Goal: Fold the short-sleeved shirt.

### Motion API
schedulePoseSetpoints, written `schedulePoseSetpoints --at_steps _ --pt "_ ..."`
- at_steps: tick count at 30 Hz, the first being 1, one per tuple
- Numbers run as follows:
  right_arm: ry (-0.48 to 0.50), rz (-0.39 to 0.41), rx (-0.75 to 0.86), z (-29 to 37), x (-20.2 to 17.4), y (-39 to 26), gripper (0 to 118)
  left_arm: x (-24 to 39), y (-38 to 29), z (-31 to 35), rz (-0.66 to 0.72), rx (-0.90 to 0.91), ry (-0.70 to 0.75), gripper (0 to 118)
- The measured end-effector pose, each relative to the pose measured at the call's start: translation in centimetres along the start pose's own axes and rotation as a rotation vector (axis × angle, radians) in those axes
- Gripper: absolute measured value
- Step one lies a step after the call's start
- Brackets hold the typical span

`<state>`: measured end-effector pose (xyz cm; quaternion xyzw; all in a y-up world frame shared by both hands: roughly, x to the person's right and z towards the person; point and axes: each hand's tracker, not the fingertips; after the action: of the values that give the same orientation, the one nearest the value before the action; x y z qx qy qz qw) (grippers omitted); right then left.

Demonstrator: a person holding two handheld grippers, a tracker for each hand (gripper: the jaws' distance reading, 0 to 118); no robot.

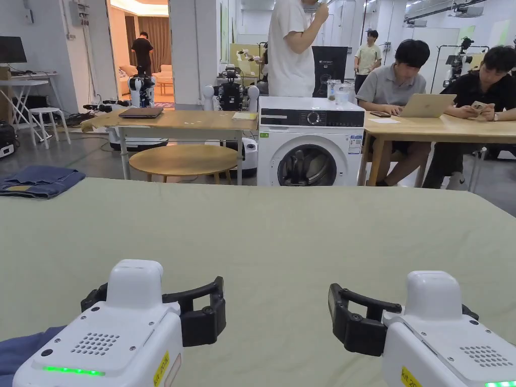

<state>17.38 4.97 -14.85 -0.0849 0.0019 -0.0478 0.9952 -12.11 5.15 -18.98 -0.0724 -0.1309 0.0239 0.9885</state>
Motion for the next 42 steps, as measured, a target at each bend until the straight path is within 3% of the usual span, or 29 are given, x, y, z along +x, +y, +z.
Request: schedulePoseSetpoints --at_steps 6,10,14,18,22,26,32,36,42 --pt "0.002 -0.016 -0.003 0.1 -0.2 0.0 111 -0.1 -0.1 0.4 -0.021 0.007 0.002 113" --pt "0.061 -0.039 0.006 0.4 -0.2 0.6 111 0.2 0.2 0.8 -0.03 0.029 -0.008 113" --pt "0.029 0.019 0.076 1.2 -1.0 1.0 111 0.9 0.5 0.9 -0.065 0.041 0.027 113" --pt "0.04 0.01 0.075 1.4 -1.2 1.6 111 1.1 0.6 0.7 -0.085 0.029 0.05 113" --pt "0.066 -0.025 0.074 1.4 -0.9 1.7 111 0.7 0.7 1.2 -0.059 0.036 0.02 113" --pt "0.02 -0.017 0.061 1.3 -1.1 1.7 111 0.1 1.0 1.4 0.002 0.042 -0.034 113" --pt "0.035 -0.041 0.066 1.4 -1.1 1.8 111 0.0 1.2 1.3 0.006 0.044 -0.015 113" --pt "-0.027 -0.054 0.054 1.1 -1.4 1.9 111 0.1 1.2 1.3 0.002 0.033 -0.011 113" --pt "-0.144 -0.011 0.045 0.9 -2.0 1.8 111 0.0 1.1 1.2 0.012 0.018 -0.009 113"
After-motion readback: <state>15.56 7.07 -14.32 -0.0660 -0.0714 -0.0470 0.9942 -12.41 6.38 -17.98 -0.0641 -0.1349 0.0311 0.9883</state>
